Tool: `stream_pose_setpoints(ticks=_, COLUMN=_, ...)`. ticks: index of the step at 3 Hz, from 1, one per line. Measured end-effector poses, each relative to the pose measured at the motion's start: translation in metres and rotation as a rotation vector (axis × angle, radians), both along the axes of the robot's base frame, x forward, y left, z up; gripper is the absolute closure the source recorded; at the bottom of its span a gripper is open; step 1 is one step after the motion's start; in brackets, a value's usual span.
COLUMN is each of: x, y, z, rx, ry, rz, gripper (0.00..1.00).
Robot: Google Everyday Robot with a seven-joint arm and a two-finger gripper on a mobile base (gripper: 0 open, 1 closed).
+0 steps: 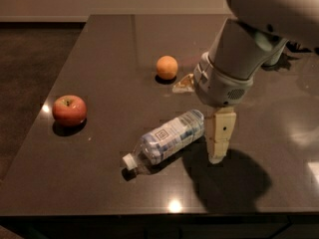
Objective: Move blue plastic bottle near orange
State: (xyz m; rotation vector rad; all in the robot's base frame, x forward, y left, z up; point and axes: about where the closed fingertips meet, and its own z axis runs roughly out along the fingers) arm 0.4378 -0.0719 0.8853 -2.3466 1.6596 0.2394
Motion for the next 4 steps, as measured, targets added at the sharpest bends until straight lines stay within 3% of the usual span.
stream_pose_setpoints(ticks=2, x=0.008, y=0.013, z=-0.028, rx=-0.053, ry=-0.01, rz=0.052, gripper=0.0)
stream_pose_setpoints(ticks=4, x=0.024, y=0.008, z=-0.036, rx=-0.121, ry=-0.007, rz=0.022, gripper=0.4)
